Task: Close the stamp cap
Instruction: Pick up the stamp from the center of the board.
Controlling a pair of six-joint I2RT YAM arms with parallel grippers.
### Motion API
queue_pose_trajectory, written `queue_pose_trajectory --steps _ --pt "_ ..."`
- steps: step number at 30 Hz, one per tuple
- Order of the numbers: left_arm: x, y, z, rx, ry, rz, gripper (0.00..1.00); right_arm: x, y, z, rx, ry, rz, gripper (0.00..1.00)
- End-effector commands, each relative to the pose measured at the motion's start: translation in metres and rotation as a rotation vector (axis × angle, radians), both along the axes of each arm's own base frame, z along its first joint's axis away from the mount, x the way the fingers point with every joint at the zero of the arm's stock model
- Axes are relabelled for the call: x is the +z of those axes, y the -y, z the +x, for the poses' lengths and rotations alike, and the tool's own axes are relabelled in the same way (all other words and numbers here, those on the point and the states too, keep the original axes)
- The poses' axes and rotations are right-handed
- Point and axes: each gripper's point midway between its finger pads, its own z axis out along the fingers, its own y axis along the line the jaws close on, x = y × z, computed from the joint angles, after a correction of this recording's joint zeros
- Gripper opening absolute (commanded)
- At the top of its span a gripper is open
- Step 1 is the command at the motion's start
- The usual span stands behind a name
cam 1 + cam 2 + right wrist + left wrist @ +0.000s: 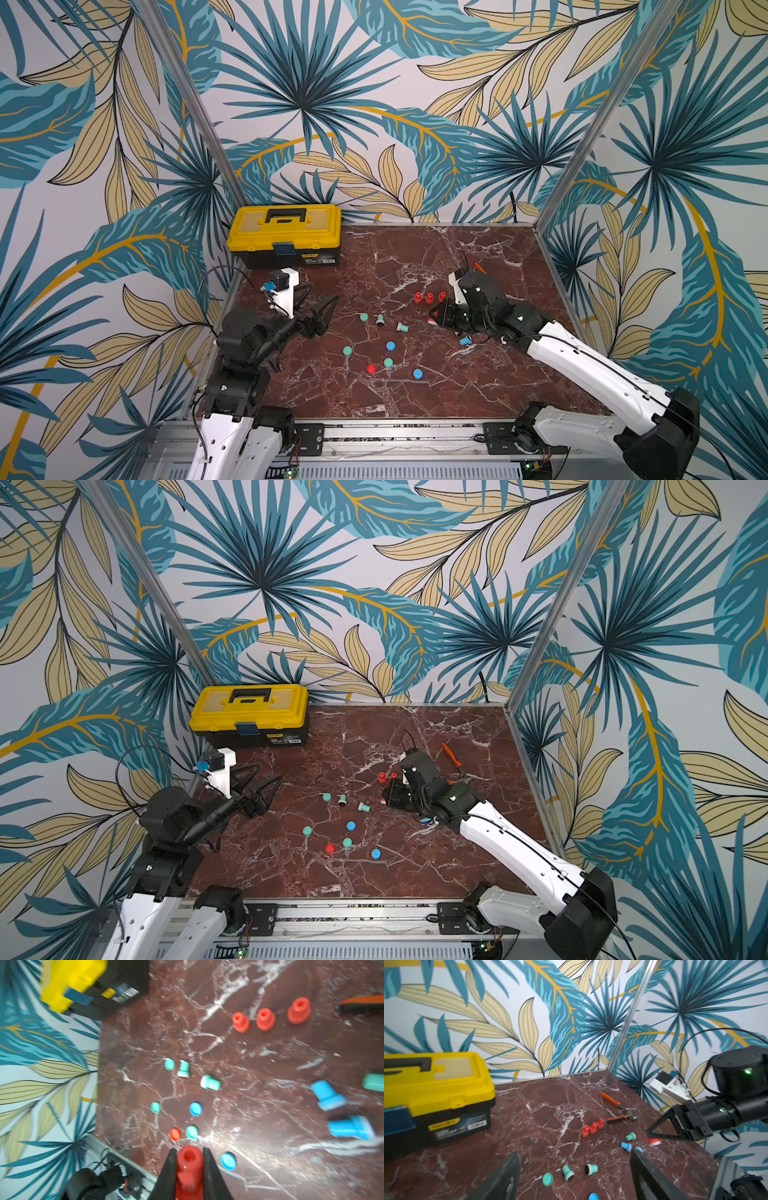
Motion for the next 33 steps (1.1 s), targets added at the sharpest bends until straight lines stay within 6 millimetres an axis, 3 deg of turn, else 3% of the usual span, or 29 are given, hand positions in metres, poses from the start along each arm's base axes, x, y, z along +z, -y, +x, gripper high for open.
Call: queue_pose_trajectory --steps 1,8,14,19,33 --pt "0.032 0.013 -0.007 -0.026 0.131 -0.05 0.84 0.07 -0.031 0.019 -0.016 0.151 0.29 0.07" --pt "0.052 0.063 -0.017 -0.147 0.201 -0.068 0.82 0.136 -0.05 0.025 -0.061 0.288 0.574 0.07" --pt "0.059 0.101 -0.017 -0.211 0.22 -0.029 0.77 0.164 -0.06 0.017 -0.065 0.336 0.681 0.06" --pt "0.063 0.111 -0.007 -0.183 0.227 -0.046 0.74 0.172 -0.077 0.001 -0.027 0.328 0.717 0.06" --pt "0.07 0.121 0.001 -0.187 0.251 -0.043 0.56 0.169 -0.102 -0.009 0.016 0.3 0.728 0.06"
